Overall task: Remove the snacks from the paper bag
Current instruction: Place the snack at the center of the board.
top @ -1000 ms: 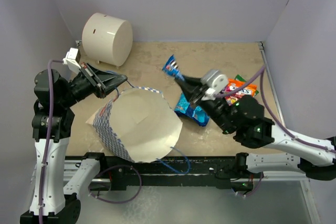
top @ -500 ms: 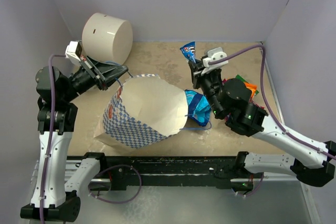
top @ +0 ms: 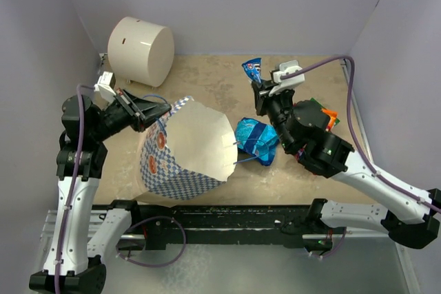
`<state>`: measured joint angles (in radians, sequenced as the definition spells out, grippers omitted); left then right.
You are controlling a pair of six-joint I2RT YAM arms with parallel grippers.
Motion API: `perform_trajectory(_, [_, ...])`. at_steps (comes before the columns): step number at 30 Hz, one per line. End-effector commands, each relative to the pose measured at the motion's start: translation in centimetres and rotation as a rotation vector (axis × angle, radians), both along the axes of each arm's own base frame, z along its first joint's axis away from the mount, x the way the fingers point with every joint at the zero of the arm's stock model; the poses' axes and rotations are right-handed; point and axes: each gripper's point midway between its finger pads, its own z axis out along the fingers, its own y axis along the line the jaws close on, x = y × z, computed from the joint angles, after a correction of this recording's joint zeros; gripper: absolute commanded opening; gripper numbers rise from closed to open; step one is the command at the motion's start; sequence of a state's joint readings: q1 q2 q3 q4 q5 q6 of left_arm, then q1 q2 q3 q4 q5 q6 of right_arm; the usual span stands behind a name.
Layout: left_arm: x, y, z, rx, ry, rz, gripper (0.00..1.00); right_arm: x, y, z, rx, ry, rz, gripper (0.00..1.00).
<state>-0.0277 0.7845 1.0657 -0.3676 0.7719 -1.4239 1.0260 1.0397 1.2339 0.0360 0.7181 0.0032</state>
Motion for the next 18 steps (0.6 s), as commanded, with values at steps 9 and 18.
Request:
perform_trajectory(9, [-1.6,5.9,-6.3,0.649,0.104,0.152,0.00,-0.1,0.9,-1.9,0.035,0.059,0.043,0.00])
perform_trajectory(18, [-4.1,13.2,-11.7,1.023,0.319,0.334,0.00,0.1,1.9,-7.3,0.007,0.211,0.048,0.00])
